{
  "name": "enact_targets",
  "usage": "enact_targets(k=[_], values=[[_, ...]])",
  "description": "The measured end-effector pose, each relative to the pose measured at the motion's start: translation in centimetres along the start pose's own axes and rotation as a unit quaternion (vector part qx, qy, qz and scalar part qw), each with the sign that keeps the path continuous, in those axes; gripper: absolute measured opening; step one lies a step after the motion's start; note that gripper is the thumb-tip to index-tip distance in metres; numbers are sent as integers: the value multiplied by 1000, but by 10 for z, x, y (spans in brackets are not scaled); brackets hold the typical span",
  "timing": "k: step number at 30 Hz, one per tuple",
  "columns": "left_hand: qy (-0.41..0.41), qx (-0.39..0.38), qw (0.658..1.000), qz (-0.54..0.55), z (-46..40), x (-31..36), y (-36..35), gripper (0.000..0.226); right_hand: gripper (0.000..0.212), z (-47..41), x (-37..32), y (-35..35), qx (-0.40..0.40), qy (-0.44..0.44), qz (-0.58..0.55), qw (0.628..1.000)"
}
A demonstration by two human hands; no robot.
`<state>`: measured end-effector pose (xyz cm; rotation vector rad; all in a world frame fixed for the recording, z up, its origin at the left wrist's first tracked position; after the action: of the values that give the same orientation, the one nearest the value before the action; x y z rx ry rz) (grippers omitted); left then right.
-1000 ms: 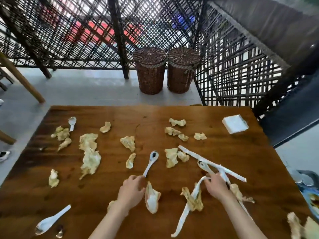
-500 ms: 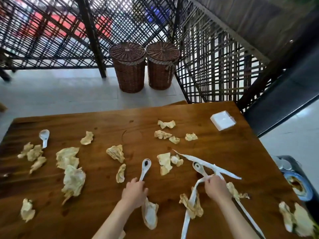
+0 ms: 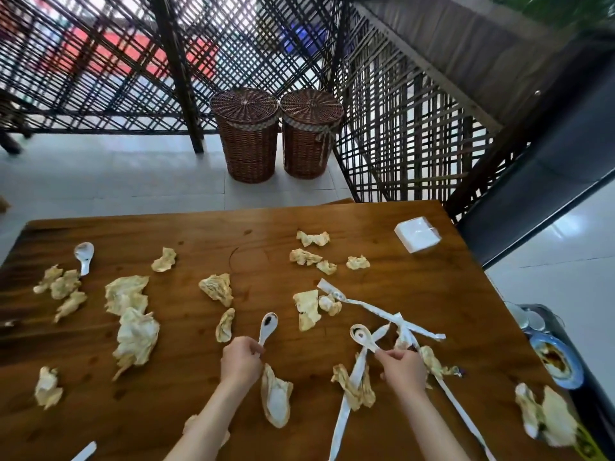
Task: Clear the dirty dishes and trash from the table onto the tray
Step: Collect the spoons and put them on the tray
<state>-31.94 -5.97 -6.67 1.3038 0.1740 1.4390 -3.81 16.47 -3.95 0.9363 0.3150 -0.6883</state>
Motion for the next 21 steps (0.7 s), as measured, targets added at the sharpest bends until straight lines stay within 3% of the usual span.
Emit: enact_targets(k=[4,10,16,21], values=[[28,31,996,73,21,-7,13,17,14,12,1,8,-36,6,-48,998],[107,19,989,96,73,-52,26,48,13,34,-15,5,-74,66,-29,995],[173,48,979,95,133,-116,50,21,15,64,-23,-38,-146,92,-31,985],[205,90,970,91,173,-172,79,18,13,104,-22,-78,-188,91,-23,978]])
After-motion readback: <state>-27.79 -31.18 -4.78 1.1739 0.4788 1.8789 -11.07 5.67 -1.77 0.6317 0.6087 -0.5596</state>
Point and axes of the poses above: each hand's wrist, its own z-axis away from the middle knuckle, its own y-axis out of the back of the hand, x = y × z, the point moved 10 cm from there along -z, towards the middle knuckle, and after that the axes turned 9 degrees about -y, right-handed, at the moved point
